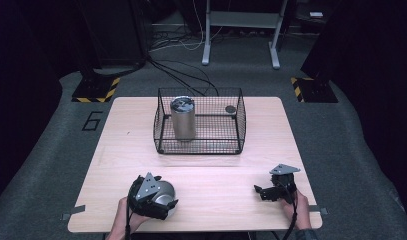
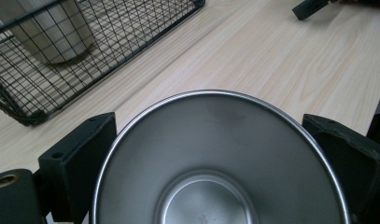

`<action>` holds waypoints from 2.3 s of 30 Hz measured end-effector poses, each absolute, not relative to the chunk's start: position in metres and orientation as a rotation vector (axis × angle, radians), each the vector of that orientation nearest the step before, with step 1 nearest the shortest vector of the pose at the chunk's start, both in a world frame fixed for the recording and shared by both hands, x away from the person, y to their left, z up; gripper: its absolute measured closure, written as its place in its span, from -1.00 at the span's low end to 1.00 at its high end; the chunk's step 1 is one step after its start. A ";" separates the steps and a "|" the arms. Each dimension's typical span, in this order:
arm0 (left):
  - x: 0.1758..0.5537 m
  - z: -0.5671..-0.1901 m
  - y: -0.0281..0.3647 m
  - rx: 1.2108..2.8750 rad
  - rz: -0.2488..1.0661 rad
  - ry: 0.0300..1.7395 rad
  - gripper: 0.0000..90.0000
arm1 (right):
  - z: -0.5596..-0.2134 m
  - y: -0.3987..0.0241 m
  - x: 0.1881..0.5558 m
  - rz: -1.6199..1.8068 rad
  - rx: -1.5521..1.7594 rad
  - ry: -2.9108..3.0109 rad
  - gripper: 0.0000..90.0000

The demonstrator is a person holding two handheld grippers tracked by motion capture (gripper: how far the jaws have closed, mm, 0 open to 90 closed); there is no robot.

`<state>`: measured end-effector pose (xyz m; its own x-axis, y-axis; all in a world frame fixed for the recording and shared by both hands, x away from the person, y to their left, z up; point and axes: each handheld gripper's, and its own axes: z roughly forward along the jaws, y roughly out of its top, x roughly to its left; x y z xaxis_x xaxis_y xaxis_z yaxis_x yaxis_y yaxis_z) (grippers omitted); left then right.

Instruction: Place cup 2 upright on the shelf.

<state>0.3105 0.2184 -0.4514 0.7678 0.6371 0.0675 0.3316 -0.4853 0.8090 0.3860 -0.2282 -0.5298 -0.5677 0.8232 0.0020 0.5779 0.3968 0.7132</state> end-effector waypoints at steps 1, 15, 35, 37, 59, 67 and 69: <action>0.312 -0.450 0.217 2.115 0.460 0.717 -0.86 | -0.530 -0.228 0.386 0.970 1.213 2.308 -1.00; 0.329 -0.434 0.208 2.104 0.468 0.680 -0.86 | -0.530 -0.228 0.386 0.973 1.214 2.305 -1.00; 0.353 -0.413 0.188 2.104 0.469 0.638 -0.86 | -0.530 -0.228 0.386 0.975 1.214 2.304 -1.00; 0.356 -0.411 0.186 2.106 0.472 0.639 -0.86 | -0.530 -0.228 0.386 0.972 1.214 2.307 -1.00; 0.378 -0.394 0.170 2.087 0.494 0.621 -0.86 | -0.530 -0.228 0.386 0.974 1.214 2.305 -1.00; 0.388 -0.387 0.164 2.090 0.493 0.611 -0.86 | -0.530 -0.228 0.386 0.971 1.214 2.308 -1.00; 0.391 -0.386 0.162 2.096 0.486 0.611 -0.86 | -0.530 -0.228 0.386 0.975 1.214 2.304 -1.00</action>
<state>0.3909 0.1619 -0.3862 0.8029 0.5850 0.1143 0.2433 -0.4967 0.8331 0.3860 -0.2282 -0.5300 -0.5668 0.8238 0.0036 0.5763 0.3934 0.7163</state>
